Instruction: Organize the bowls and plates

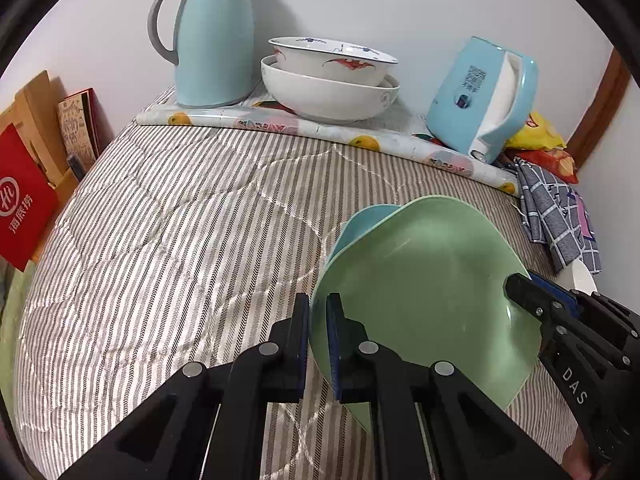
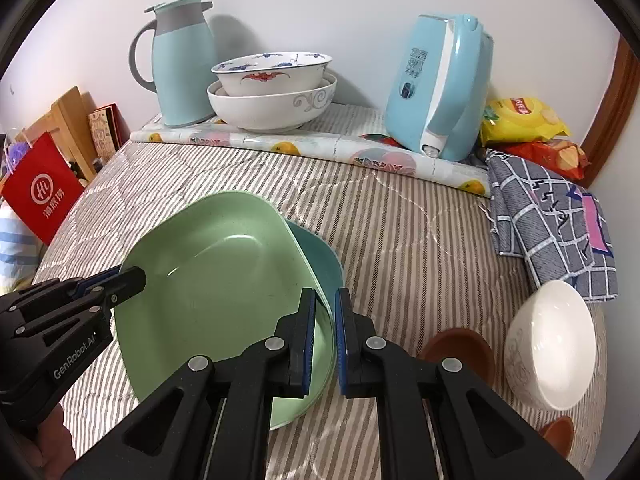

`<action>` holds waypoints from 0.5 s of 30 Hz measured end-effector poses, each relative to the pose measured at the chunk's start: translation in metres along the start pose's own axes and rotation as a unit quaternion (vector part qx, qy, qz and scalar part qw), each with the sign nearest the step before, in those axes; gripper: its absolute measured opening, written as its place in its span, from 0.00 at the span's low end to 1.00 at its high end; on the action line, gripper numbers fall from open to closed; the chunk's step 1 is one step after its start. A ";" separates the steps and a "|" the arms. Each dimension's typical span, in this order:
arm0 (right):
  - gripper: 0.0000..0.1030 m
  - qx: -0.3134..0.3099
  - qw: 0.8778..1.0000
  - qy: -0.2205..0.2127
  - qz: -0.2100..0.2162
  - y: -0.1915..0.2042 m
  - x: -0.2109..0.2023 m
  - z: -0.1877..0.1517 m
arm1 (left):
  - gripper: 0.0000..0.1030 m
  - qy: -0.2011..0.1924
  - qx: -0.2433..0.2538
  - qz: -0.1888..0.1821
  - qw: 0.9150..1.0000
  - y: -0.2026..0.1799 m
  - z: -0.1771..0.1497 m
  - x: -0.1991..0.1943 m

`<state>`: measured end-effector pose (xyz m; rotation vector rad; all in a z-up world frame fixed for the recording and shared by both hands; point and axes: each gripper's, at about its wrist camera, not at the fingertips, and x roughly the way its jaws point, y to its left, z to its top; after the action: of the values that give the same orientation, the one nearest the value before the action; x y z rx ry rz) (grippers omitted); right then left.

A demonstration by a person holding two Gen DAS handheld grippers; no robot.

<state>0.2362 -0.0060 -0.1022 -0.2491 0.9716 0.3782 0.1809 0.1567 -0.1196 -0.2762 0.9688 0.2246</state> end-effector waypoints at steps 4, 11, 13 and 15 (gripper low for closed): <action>0.10 -0.005 1.000 0.005 0.005 0.000 0.010 0.007 | 0.09 0.003 -0.003 0.007 1.000 0.000 0.004 0.006; 0.11 -0.012 1.000 0.013 0.011 -0.001 0.029 0.017 | 0.09 0.014 -0.009 0.006 1.000 0.000 0.005 0.016; 0.11 -0.013 1.000 0.016 0.010 -0.004 0.032 0.018 | 0.09 0.017 -0.010 0.002 1.000 -0.002 0.004 0.018; 0.11 -0.011 1.000 0.020 0.010 -0.007 0.036 0.019 | 0.09 0.017 -0.010 0.003 1.000 -0.004 0.004 0.020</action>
<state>0.2721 0.0017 -0.1221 -0.2682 1.0093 0.4043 0.1962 0.1554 -0.1340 -0.2964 1.0026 0.2364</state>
